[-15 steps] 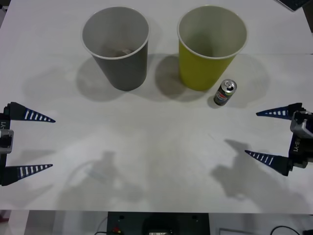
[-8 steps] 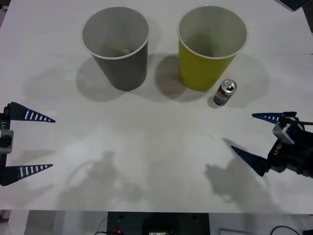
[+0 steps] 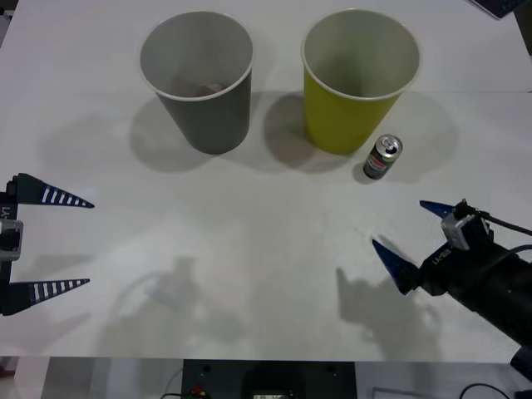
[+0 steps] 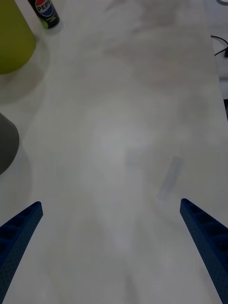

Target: Put the can into the green bin and the plastic bottle into the gray bin

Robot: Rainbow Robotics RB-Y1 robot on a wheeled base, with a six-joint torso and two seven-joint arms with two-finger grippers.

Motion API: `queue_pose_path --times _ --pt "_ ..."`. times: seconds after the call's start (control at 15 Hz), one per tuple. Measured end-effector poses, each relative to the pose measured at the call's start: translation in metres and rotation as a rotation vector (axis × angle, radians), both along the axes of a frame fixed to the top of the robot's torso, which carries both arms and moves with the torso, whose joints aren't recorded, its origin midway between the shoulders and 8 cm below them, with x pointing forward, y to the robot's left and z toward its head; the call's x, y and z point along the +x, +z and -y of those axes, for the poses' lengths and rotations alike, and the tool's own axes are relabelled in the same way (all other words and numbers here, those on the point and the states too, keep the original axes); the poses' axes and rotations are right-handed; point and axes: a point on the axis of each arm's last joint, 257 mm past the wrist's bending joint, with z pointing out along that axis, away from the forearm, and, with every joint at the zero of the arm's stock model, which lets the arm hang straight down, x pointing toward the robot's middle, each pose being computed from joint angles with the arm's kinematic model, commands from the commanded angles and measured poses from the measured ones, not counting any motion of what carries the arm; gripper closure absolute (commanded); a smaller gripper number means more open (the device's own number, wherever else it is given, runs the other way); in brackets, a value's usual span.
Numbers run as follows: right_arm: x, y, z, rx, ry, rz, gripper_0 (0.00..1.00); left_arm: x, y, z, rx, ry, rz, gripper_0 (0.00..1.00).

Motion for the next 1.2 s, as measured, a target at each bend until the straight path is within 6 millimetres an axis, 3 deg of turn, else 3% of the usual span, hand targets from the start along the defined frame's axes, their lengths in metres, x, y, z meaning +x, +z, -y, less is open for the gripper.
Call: queue_pose_path --times 0.6,1.2 --pt "0.022 -0.032 0.005 0.215 -0.107 0.081 0.0 0.0 0.0 0.0 0.0 0.0 0.0 0.0" --pt "0.068 -0.046 0.016 0.285 -0.173 0.162 0.0 0.0 0.0 0.0 0.0 0.0 0.0 0.0"
